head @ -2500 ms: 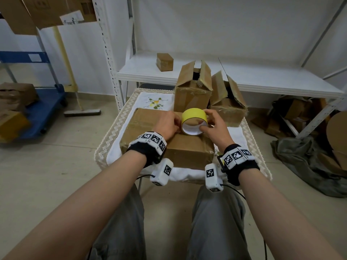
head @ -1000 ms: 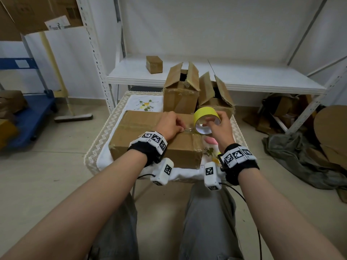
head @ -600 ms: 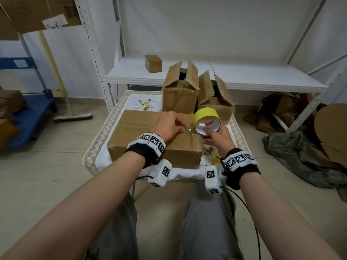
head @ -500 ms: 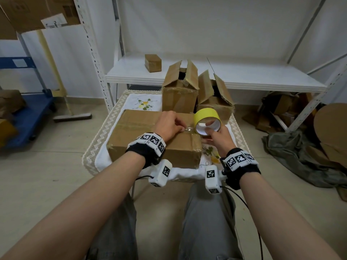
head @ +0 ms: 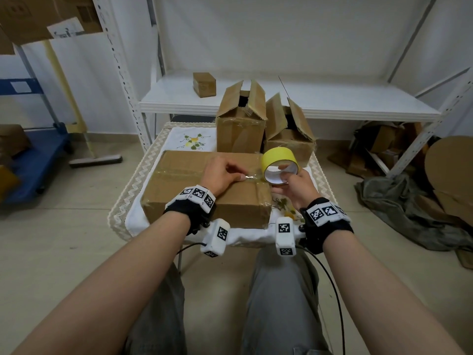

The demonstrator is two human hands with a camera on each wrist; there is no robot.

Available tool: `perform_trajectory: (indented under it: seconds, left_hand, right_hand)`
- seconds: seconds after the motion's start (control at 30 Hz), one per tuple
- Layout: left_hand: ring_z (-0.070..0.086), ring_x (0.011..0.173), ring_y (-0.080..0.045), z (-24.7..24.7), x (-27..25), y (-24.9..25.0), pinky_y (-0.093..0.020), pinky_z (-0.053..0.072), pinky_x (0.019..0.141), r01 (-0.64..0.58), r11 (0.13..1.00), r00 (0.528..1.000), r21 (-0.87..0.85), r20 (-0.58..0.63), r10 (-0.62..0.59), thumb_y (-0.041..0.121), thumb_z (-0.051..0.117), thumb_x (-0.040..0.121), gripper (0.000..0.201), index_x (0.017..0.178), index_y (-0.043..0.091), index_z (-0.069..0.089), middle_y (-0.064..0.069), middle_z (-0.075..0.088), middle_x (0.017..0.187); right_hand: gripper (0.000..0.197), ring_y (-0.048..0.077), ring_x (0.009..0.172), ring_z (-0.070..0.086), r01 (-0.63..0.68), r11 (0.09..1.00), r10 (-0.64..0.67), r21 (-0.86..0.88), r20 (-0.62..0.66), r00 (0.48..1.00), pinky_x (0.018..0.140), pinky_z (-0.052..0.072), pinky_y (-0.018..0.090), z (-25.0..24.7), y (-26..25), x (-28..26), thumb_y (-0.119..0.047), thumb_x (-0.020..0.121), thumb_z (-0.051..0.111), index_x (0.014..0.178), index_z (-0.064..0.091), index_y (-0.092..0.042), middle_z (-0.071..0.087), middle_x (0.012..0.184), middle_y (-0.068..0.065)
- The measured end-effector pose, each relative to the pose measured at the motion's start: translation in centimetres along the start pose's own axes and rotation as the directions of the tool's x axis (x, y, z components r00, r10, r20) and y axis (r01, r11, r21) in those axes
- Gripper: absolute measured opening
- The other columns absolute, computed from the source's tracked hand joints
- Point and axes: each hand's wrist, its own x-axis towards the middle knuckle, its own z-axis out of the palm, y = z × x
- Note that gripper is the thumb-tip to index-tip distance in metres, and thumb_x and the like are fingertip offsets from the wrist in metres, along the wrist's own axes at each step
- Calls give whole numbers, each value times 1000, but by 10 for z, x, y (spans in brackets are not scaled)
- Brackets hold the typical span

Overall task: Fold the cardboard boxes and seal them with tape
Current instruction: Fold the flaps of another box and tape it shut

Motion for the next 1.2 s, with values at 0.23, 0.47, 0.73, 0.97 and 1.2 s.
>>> perform_trajectory:
  seconds: [0.23,0.47,0.73,0.97,1.2]
  left_hand:
    - [62,90,0,0,-5,-6,-19,47,83,9,999,1000,-53,-6,-9,21,80,82,14,96,26,80,10,75,92]
    - [64,94,-6,3,-2,-8,-33,52,92,29,999,1000,14,-5,-29,27,79,82,10,92,30,80,10,75,96]
    - [63,90,-13,13,9,32,-32,53,87,-36,970,998,240,60,23,13,69,91,12,93,20,79,1,73,98]
    - [62,82,-12,34,19,64,-28,54,84,-150,963,983,225,138,121,8,74,86,8,93,8,79,-7,74,96]
    - [51,92,-15,44,23,65,-30,47,82,-249,927,935,279,319,155,40,79,80,55,127,18,60,-1,50,106]
  right_hand:
    - [26,39,92,70,20,999,-10,45,-203,979,59,63,39,-2,-4,4,-5,103,47,125,59,-10,58,127,21]
    - [32,33,110,58,53,991,-93,-123,-352,931,84,60,51,-32,3,3,-1,100,48,102,61,-30,57,117,7]
    - [31,32,108,59,68,968,-141,-242,-299,944,79,61,51,-37,-7,1,2,98,49,117,63,-18,57,118,9]
    - [33,39,105,61,31,948,-122,-316,-271,955,76,61,55,-41,6,3,7,95,46,109,58,-20,54,114,11]
    - [37,42,101,65,43,915,-154,-401,-249,956,73,60,59,-47,13,16,5,89,46,100,61,-27,64,111,15]
